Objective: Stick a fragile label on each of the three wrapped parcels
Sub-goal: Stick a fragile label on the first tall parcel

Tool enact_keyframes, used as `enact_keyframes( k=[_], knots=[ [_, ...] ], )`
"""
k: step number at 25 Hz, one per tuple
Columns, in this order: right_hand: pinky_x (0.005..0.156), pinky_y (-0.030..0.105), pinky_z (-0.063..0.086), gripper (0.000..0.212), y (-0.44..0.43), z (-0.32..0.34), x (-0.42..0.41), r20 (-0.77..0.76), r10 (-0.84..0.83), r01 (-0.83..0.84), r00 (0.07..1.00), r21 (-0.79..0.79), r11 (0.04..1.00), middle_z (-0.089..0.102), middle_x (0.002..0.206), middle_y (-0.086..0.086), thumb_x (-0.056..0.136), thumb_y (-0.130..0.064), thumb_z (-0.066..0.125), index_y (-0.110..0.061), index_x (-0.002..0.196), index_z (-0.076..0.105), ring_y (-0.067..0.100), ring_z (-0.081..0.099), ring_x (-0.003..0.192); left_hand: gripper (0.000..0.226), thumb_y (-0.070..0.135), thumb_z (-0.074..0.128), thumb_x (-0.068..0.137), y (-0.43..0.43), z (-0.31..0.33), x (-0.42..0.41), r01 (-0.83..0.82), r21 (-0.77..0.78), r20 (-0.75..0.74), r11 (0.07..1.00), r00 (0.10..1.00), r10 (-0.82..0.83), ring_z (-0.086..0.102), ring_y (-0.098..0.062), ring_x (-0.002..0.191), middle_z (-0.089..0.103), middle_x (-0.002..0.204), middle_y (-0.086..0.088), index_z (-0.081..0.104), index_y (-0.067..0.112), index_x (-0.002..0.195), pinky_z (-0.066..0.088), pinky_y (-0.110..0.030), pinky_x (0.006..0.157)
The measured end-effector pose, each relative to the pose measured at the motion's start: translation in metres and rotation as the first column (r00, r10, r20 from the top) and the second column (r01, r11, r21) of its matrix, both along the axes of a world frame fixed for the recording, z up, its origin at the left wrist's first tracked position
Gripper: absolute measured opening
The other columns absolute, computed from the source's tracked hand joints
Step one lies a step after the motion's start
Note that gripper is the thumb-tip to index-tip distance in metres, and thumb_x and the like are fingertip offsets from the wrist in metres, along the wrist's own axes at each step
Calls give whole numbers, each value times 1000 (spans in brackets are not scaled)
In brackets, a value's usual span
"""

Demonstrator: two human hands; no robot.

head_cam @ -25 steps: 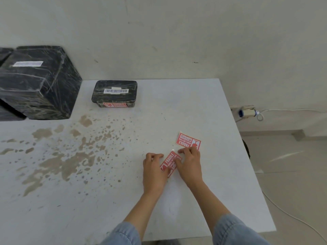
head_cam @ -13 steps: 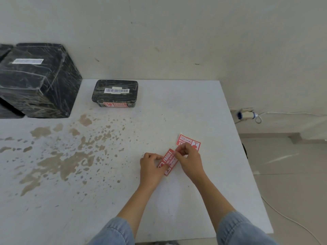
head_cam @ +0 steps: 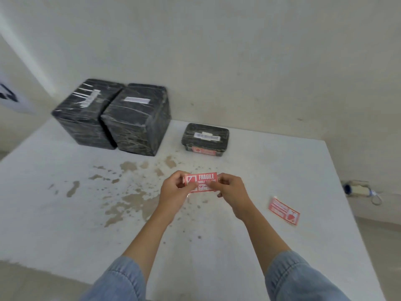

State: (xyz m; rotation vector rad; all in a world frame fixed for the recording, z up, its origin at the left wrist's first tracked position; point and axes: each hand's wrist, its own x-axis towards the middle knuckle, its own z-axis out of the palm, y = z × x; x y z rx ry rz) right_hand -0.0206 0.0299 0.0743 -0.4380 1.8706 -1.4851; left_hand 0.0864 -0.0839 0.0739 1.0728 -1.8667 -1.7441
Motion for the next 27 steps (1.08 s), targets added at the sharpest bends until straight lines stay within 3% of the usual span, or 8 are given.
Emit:
enact_keyframes(
  k=[5,9,14,16,19,21,24,27],
  knots=[
    [61,24,45,7,-112,20,20,56,-106,110,993,-78,991,67,78,4,85,-10,66,-12,78,66,16,58,71,13,27,62,85,-106,19,35,-281,-24,-94,960,956,277,63,-15,85,69,93,-2,66,18,93,43,-20,68],
    [67,24,44,7,-212,29,28,194,-260,287,946,-128,949,67,84,3,86,-11,65,-11,79,66,13,58,75,15,27,55,89,-211,27,48,-351,-128,-94,927,935,341,62,-15,89,68,94,-1,64,17,96,46,-22,75],
    [54,10,43,10,-302,42,23,284,-487,536,826,-129,834,61,71,0,87,-7,64,-4,80,57,7,54,63,25,18,51,93,-306,35,23,-122,-498,18,858,988,150,55,-17,104,56,118,-6,59,9,115,38,-21,88],
    [61,15,46,18,-321,42,18,275,-536,582,798,-122,804,66,74,0,86,-9,65,-7,70,59,13,61,71,31,18,48,95,-325,36,8,14,-585,108,811,992,61,48,-20,118,51,126,-7,53,9,124,32,-18,91],
    [70,24,54,18,-336,41,13,273,-587,630,762,-104,770,69,76,2,86,-9,65,-12,68,62,18,65,75,41,19,43,97,-338,34,-12,145,-545,212,826,977,-31,31,-23,136,40,144,-9,40,7,136,29,-29,107],
    [62,23,56,14,-341,41,11,285,-602,647,746,-97,756,69,77,4,87,-9,65,-10,72,63,17,67,71,49,18,44,96,-341,33,-21,176,-476,244,861,968,-62,22,-24,142,30,152,-10,30,7,142,25,-36,113],
    [53,20,54,13,-344,40,9,265,-612,652,745,-90,753,69,77,5,86,-9,65,-9,73,63,15,66,68,54,16,47,95,-344,32,-27,156,-432,222,888,973,-63,23,-26,142,29,152,-10,26,8,144,26,-39,114],
    [63,27,59,15,-344,36,9,262,-620,656,740,-74,751,69,79,6,86,-9,66,-9,71,62,20,68,75,54,17,47,95,-342,29,-25,158,-423,213,892,974,-72,19,-24,143,25,154,-9,26,8,144,24,-38,114]
  ],
)
